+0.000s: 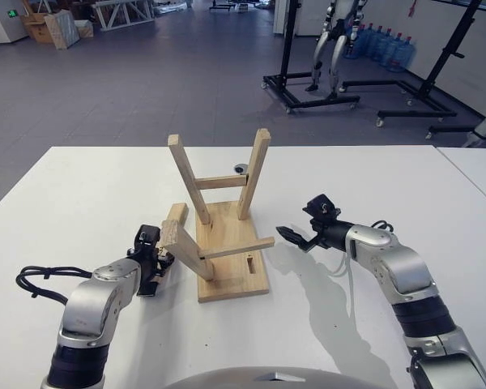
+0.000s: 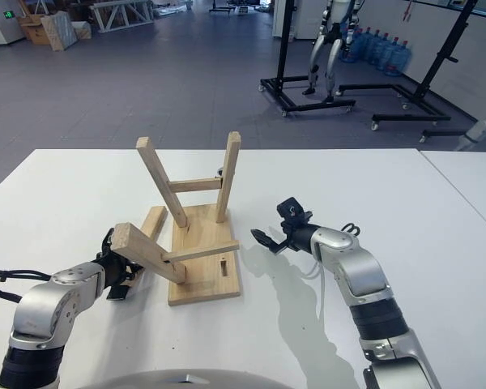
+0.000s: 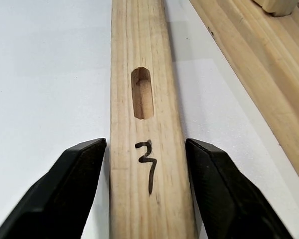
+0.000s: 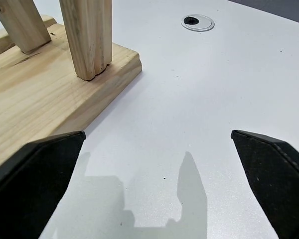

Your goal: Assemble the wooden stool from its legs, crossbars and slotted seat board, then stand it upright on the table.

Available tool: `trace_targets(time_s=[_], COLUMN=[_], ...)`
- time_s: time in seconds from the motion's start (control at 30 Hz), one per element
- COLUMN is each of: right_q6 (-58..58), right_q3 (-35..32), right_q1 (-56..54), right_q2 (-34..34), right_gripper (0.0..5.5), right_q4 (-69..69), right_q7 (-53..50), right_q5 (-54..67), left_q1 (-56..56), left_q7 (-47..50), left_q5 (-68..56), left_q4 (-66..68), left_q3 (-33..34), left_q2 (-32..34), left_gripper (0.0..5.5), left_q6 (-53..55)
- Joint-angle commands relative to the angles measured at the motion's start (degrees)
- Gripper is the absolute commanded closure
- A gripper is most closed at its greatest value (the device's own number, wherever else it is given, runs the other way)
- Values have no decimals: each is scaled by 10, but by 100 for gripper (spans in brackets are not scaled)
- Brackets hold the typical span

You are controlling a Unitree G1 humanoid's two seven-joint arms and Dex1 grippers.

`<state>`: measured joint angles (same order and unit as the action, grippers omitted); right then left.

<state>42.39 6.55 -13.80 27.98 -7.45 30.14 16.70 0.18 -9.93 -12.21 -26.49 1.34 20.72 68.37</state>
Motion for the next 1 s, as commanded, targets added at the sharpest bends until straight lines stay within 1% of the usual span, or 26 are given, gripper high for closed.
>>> trace_targets(time_s=[0.03,0.13,0.37,0.5,0.57,0.7,0.73,0.8,0.9,1.0], right_q6=[8,10,7,5,3,-9,-14,-16,3,36], right_q3=[-9,-13,-18,-24,-32,-60,-70,-119,-221,-288], right_q1=[-6,-5,-9,-12,-19,-43,-52,-89,-182,-281], right_q2=[-3,-3,-1,1,4,19,23,32,42,47], right_gripper=[10,10,10,10,10,10,10,10,10,10], right_q4=[1,-1,9,16,23,59,70,107,173,228], right_q7=[-5,-7,-5,-3,-2,3,3,-5,-17,-5], right_q5=[-4,-4,-5,-5,-4,-5,-6,9,68,141], left_q1=[23,23,34,29,16,-52,-76,-148,-252,-354], left_q7=[1,2,3,12,20,41,43,30,-52,-120], left_q5=[1,2,6,9,13,24,24,13,-48,-138], left_q4=[13,15,21,27,37,106,126,162,157,134], left_q3=[-3,-5,-4,11,38,131,156,200,220,245], left_q2=[-4,-3,-1,-7,-6,23,35,76,131,159], left_gripper=[305,342,344,344,344,344,344,344,344,344], left_q6=[18,17,5,-6,-15,-59,-72,-103,-118,-89])
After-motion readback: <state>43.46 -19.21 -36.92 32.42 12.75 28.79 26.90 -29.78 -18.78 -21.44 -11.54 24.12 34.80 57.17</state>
